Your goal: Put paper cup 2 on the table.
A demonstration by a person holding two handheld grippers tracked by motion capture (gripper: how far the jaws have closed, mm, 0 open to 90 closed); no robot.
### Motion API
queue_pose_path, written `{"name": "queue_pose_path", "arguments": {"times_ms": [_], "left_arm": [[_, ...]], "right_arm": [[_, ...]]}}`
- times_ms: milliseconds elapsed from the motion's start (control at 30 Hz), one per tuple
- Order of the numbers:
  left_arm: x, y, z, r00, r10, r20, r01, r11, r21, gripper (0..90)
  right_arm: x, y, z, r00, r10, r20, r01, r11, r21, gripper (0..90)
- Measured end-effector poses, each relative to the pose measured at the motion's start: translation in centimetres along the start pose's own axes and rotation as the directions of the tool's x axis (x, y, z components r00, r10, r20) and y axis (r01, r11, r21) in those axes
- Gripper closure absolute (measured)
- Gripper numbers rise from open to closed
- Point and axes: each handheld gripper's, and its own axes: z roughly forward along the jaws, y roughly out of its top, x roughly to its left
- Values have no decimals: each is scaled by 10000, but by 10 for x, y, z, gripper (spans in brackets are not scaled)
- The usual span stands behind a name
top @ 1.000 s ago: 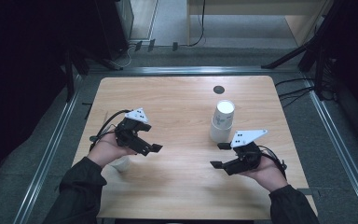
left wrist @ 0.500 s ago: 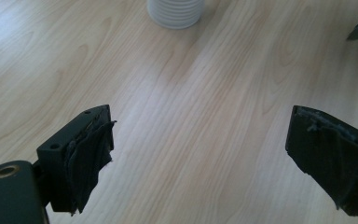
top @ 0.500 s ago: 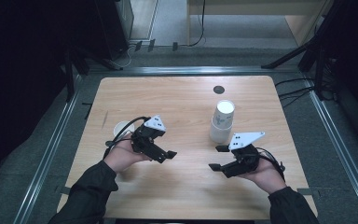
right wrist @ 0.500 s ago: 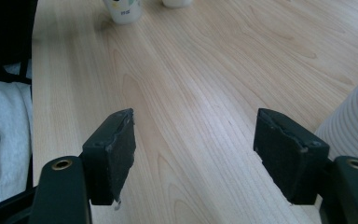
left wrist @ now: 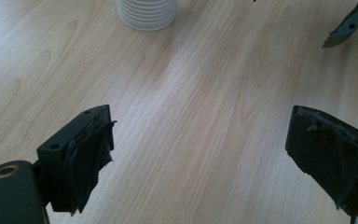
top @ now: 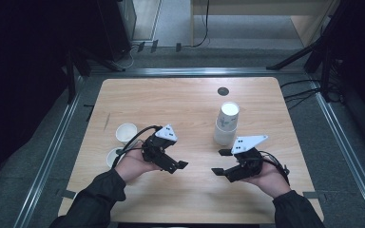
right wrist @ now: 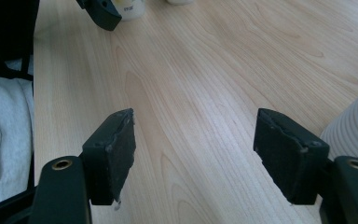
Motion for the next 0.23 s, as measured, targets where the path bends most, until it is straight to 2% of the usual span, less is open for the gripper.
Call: {"name": "queue_pose_path", "arguments": {"times_ms": [67,233], "left_arm": [[-1,0,0,9999,74,-102,-75,10000,-19,80],[1,-1,0,10000,-73,8,73,9998,-186,80]], "right_arm": [[0,0,0,10000,-21,8,21,10000,13,301],[0,0,0,10000,-30,16,30,10000,-3,301]]}}
